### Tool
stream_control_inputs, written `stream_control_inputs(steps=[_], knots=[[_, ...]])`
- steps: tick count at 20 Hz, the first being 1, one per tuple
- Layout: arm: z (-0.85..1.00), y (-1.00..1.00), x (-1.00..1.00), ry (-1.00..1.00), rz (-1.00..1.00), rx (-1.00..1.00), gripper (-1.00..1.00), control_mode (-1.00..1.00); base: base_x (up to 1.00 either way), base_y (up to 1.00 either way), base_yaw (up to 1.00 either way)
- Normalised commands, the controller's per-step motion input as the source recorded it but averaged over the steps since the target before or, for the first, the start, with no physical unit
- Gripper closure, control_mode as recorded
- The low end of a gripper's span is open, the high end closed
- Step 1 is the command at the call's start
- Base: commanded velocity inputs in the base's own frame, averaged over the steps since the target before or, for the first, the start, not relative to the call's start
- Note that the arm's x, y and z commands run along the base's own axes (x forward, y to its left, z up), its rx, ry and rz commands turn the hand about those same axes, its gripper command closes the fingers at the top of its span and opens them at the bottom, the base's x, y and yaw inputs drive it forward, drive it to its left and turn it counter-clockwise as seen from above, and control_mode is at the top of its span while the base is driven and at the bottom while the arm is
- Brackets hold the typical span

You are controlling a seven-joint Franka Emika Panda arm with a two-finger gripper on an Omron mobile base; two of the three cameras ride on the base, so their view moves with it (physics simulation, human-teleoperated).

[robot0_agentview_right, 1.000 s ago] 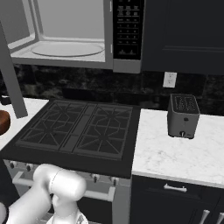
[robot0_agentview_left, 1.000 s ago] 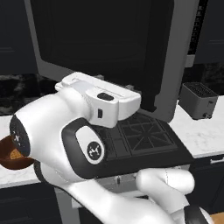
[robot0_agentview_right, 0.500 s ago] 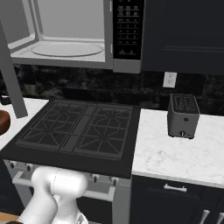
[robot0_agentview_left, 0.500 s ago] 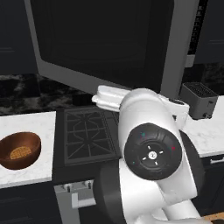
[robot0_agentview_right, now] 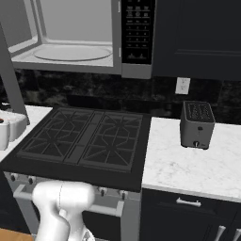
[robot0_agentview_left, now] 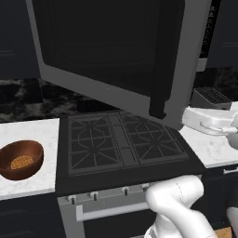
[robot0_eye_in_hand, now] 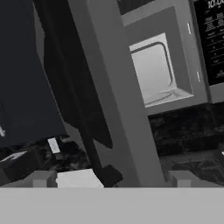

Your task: Open the microwave, place the bowl with waffle inside the microwave, then close the microwave door and turn it on.

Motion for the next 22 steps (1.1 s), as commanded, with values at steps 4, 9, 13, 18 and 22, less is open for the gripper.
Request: stream_control_inputs(steps=[4,9,13,18,22], knots=[[-0.24,-0.72,-0.49,-0.02,0.68,0.09,-1.0,-1.0,0.0,0.0,0.0],[-0.28,-0.64,0.29,0.08,0.56,0.15,-1.0,-1.0,0.0,0.0,0.0],[-0.21,-0.2,1.0,0.05,0.18,0.06,-1.0,-1.0,0.0,0.0,0.0],[-0.03,0.0,0.99,0.11,0.13,0.08,-1.0,-1.0,0.0,0.0,0.0],[0.0,0.19,0.8,0.14,0.17,0.13,-1.0,-1.0,0.0,0.0,0.0]])
